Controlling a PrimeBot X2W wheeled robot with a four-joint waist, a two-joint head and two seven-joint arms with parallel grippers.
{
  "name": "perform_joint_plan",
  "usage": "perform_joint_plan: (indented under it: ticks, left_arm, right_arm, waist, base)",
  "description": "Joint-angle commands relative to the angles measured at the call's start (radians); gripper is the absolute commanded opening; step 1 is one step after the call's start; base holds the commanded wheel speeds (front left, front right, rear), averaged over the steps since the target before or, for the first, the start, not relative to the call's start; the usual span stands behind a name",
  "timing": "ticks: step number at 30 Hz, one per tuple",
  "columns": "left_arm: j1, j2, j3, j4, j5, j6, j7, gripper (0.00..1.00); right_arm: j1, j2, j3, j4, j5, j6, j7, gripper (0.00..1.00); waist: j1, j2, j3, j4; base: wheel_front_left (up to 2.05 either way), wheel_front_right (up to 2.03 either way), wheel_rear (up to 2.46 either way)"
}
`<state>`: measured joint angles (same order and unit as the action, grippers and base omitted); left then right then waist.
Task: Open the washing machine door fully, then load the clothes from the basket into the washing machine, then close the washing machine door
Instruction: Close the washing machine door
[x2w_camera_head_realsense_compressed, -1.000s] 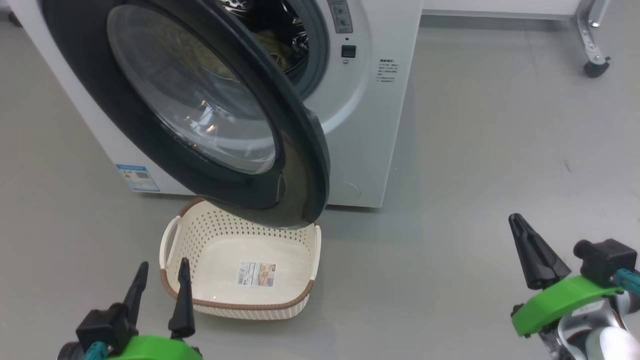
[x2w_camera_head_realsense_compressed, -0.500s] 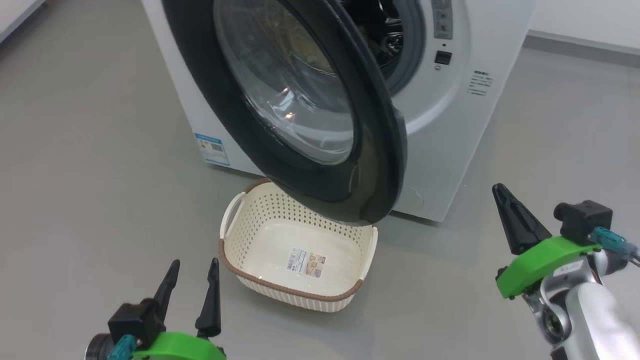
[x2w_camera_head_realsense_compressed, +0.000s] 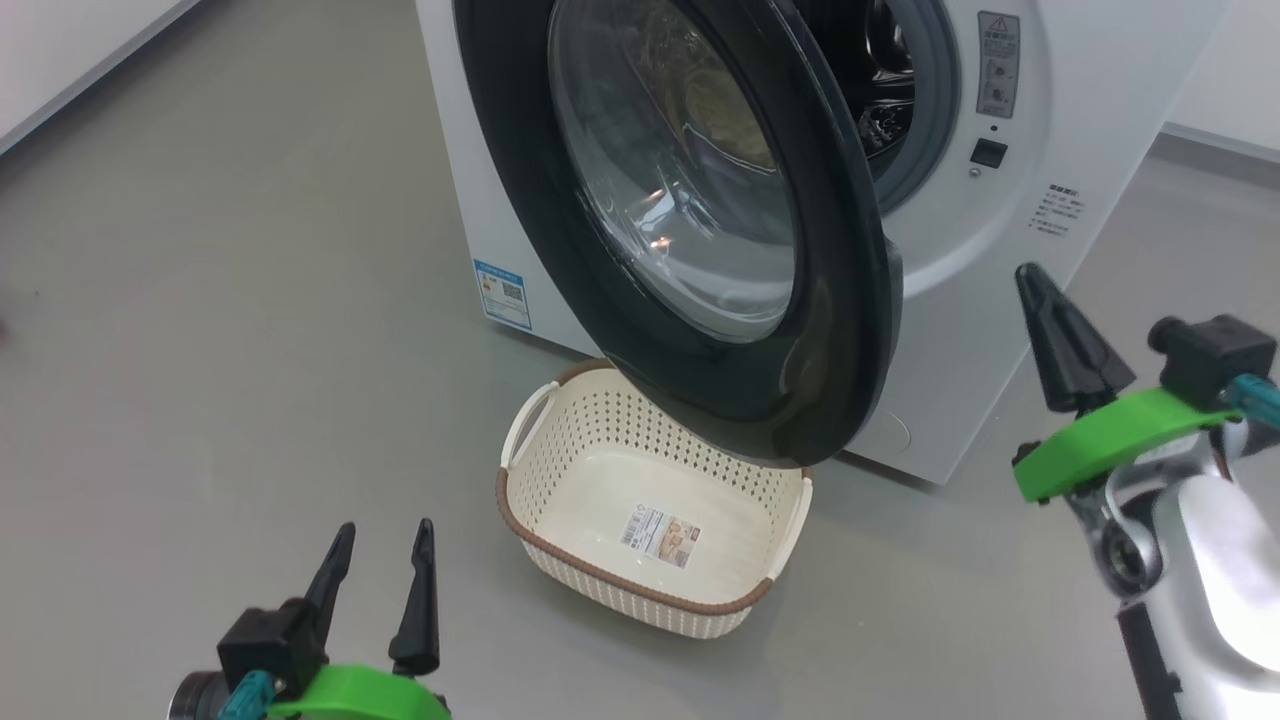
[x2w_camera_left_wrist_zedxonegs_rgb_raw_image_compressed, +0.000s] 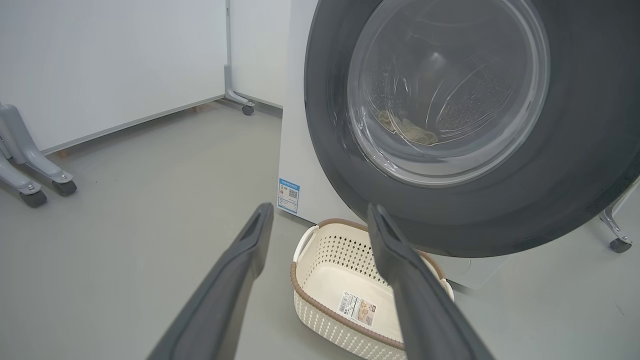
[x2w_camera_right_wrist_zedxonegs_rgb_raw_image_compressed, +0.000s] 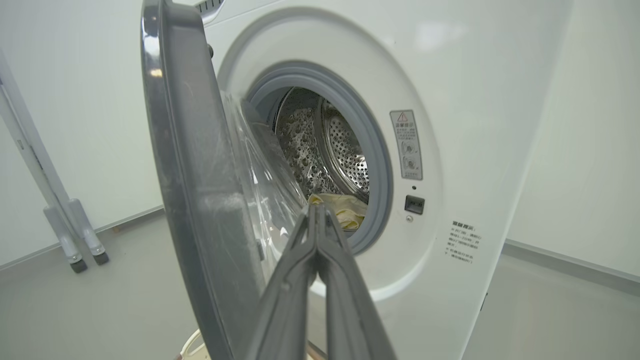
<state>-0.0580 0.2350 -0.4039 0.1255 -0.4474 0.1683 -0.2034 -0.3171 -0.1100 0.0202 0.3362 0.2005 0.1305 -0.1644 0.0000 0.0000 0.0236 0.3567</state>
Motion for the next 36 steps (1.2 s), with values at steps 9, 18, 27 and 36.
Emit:
perform_joint_plan:
  ticks: [9,18,27,36]
  left_arm:
    - [-0.046,0.013,0.032,-0.031,-0.001,0.005,-0.014,1.0]
    - [-0.066,-0.001,0.008,-0.01,0.0,-0.004,-0.015,1.0]
    - [-0.062,-0.007,0.0,0.005,-0.006,-0.004,-0.023,1.0]
    - [-0.073,-0.012,-0.012,0.011,-0.007,-0.006,-0.025,1.0]
  right_arm:
    - [-0.153,-0.011,0.051,-0.304,-0.04,0.0,0.011,0.0]
    - [-0.156,-0.01,0.224,-0.338,-0.013,0.0,0.112,0.0]
    - [-0.089,-0.005,0.294,-0.213,0.03,0.0,0.137,0.0]
    - [-0.106,0.003,0.338,-0.04,0.076,0.0,0.106,0.0]
  waist:
    - [0.0,0.0,-0.006,-0.008]
    - [0.0,0.0,-0.012,0.032]
    - [0.0,0.0,-0.012,0.052]
    - [0.0,0.0,0.003,0.042]
  base:
    - [0.0,0.0,0.0]
    - [0.0,0.0,0.0]
    - [0.0,0.0,0.0]
    - [0.0,0.0,0.0]
